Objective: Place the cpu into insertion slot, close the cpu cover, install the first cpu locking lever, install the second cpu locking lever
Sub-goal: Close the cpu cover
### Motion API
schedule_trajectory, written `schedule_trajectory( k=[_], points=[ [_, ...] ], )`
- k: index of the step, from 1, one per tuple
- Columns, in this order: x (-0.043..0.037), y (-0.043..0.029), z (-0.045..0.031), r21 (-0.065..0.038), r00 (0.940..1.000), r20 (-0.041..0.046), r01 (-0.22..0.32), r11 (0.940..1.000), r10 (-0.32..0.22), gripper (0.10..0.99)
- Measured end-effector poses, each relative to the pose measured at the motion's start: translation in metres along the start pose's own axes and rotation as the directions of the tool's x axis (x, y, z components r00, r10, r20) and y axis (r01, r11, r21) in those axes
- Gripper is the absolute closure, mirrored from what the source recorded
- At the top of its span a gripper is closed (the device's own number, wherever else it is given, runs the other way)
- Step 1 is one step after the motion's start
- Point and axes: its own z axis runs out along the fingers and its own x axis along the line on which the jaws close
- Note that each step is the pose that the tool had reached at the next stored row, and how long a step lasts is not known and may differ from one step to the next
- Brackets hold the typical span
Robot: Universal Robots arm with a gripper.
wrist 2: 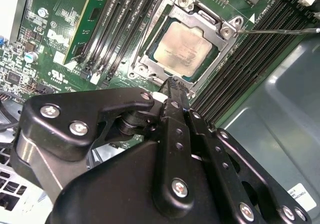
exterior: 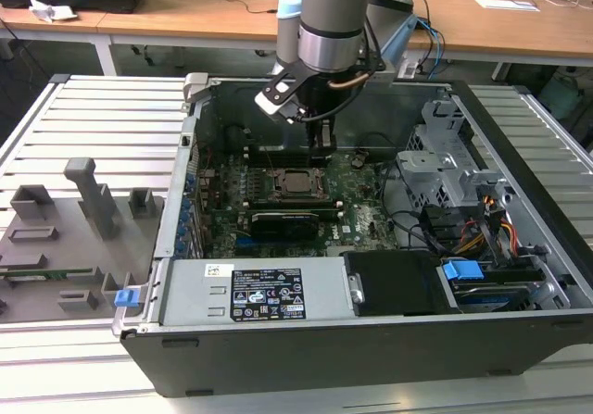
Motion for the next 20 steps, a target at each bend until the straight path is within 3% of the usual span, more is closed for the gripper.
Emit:
schedule_trajectory(
  k=[20],
  points=[
    [0.0001, -0.0043, 0.0019, -0.001, 1.0, -0.0002, 0.0, 1.0, 0.0, 0.98]
  ],
)
